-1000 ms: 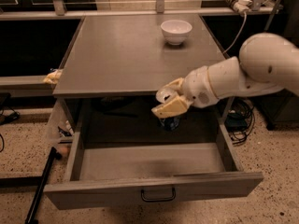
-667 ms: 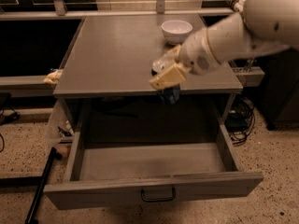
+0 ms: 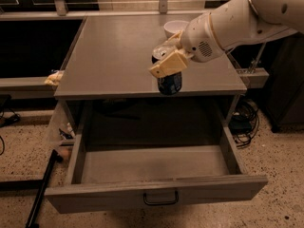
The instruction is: Pick pepsi can from top drawer and place on counter
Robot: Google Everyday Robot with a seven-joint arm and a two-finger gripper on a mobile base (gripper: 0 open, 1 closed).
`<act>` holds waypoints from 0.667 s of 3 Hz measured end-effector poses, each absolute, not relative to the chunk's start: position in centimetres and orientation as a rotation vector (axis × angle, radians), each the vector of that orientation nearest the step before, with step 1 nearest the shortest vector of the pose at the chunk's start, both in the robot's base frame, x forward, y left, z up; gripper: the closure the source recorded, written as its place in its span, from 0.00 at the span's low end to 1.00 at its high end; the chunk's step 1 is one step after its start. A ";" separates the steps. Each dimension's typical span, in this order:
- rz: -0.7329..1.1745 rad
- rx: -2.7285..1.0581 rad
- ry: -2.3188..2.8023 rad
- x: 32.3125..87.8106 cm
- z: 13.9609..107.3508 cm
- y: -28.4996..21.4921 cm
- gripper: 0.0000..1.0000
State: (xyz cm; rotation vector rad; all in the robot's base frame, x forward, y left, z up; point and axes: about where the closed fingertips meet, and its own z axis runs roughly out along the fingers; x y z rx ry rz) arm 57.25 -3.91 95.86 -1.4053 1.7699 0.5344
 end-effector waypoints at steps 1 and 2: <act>0.526 -1.389 1.759 59.5 95.7 -3.8 1.00; 0.525 -1.366 1.745 62.7 95.2 -3.7 1.00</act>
Offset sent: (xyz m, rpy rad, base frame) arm 0.0969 -0.0012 -0.0117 0.0545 -0.0485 -0.0430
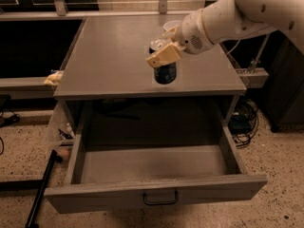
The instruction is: Pick pepsi can from top drawer and place on counter
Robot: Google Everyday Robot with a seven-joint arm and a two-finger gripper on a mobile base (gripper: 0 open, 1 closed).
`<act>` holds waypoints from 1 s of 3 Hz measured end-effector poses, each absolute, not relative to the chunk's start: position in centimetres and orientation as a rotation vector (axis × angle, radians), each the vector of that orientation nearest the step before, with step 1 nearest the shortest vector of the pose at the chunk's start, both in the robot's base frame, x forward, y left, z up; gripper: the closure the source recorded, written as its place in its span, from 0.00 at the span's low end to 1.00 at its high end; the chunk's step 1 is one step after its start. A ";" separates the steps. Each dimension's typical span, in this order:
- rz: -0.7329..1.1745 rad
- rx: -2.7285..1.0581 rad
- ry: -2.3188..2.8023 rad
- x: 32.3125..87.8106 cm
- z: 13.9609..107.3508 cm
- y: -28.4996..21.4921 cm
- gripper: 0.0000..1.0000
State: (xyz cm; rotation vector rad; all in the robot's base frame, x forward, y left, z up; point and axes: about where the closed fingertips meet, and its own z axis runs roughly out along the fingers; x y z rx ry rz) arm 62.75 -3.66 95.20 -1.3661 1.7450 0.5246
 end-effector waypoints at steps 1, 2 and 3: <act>0.529 -1.329 1.740 65.7 94.5 -3.6 1.00; 0.538 -1.282 1.758 67.7 93.2 -4.0 1.00; 0.549 -1.234 1.792 68.9 91.5 -4.8 1.00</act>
Offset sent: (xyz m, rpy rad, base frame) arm 0.0744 -0.0137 -0.0328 0.0732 0.0164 -0.1017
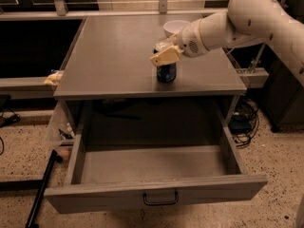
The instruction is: Pick pepsi can from top drawer and place on counter
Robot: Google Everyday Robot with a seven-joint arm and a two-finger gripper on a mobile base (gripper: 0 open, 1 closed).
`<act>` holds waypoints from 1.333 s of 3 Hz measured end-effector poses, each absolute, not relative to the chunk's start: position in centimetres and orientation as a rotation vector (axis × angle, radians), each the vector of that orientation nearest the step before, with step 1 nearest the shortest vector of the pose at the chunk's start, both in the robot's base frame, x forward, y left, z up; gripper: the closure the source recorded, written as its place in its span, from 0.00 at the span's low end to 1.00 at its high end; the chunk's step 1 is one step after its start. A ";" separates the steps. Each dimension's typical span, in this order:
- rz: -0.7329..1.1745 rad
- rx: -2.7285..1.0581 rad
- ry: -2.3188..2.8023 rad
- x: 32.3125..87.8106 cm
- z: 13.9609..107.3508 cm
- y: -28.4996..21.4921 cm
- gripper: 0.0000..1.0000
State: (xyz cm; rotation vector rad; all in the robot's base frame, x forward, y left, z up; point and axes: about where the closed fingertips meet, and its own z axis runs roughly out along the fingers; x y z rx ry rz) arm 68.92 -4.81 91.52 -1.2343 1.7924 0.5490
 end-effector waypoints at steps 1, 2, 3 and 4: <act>0.561 -1.204 1.810 69.2 90.6 -5.3 1.00; 0.561 -1.204 1.810 69.2 90.6 -5.3 0.81; 0.561 -1.204 1.810 69.2 90.6 -5.3 0.58; 0.561 -1.204 1.810 69.2 90.6 -5.3 0.34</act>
Offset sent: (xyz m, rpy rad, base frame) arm 0.0031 -0.0053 -0.0092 0.0146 0.0163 -0.0205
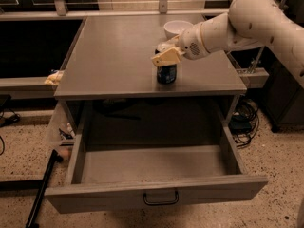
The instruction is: Pick pepsi can from top drawer and place on counter
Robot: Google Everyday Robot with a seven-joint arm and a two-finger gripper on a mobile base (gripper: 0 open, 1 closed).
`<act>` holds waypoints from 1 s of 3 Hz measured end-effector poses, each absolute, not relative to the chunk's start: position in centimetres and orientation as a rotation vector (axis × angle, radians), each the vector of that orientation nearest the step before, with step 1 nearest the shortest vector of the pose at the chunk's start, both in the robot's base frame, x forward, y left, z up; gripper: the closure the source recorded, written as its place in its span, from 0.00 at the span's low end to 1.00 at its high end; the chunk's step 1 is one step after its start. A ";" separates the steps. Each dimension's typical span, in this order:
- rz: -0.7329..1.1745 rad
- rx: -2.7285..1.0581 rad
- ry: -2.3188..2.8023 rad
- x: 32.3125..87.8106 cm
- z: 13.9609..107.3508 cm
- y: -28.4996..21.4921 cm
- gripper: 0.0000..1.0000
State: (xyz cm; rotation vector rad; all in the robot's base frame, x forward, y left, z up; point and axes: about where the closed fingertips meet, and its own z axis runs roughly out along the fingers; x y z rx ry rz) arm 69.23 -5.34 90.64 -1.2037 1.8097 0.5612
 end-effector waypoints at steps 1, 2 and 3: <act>0.561 -1.204 1.810 69.2 90.6 -5.3 0.11; 0.562 -1.204 1.810 69.2 90.6 -5.3 0.00; 0.561 -1.204 1.810 69.2 90.6 -5.3 0.00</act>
Offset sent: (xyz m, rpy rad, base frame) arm 0.0000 0.0000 0.0000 0.0000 0.0000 0.0000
